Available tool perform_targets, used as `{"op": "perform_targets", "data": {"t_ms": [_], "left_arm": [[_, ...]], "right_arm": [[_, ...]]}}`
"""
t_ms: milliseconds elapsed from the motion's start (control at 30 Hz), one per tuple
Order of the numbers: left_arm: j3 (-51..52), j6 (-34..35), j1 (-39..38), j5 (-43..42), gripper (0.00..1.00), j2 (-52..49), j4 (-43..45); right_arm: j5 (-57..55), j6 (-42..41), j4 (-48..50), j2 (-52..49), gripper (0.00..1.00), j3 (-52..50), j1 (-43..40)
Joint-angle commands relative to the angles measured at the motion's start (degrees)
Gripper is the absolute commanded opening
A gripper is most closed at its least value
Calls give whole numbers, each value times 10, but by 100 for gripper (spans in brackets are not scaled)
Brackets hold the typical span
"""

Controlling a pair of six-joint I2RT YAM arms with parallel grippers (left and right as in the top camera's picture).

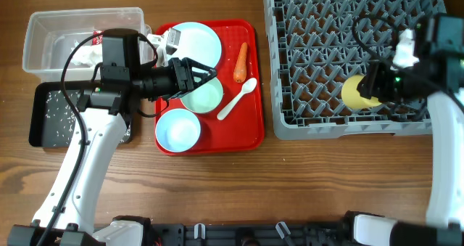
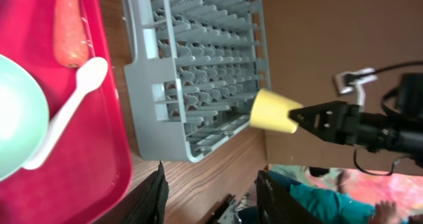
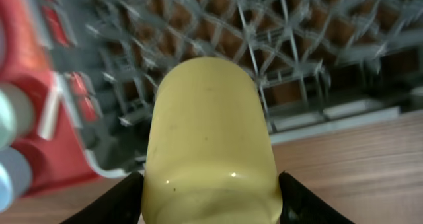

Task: Sort waste into correct bins and load items into the dishwasher rack
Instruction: 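Place the yellow cup into the dish rack with the right gripper, then reach the right gripper to the green bowl and grasp its rim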

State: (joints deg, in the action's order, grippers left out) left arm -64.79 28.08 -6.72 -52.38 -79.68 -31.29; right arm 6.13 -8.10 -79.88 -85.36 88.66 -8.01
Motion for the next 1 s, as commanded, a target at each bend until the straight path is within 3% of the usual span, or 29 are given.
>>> {"op": "perform_targets", "data": {"t_ms": [0,233,367,433,600,733,833,967], "left_arm": [[-2,-24,1,35,44,6,-3],[-2,-24,1,35,44,6,-8],[-2,-24,1,37,45,6,-8],[-2,-24,1,37,47,6,-7],[-2,-37,1,56,49,6,-7],[-2,-57,1,89,52,6,-11],[-2,-70,1,172,52,6,-40],[-2,-86,1,317,56,6,-108]], "right_arm": [[-19,-10,-17,-72,45,6,30],[-78,-46,-7,-173,47,6,66],[-75,-45,6,-176,73,7,66],[-68,-42,-3,-176,79,18,66],[7,-28,-53,-154,78,125,66],[125,6,-39,-97,78,166,91],[133,1,-20,-82,79,166,138],[132,-70,41,-82,75,164,224]]}}
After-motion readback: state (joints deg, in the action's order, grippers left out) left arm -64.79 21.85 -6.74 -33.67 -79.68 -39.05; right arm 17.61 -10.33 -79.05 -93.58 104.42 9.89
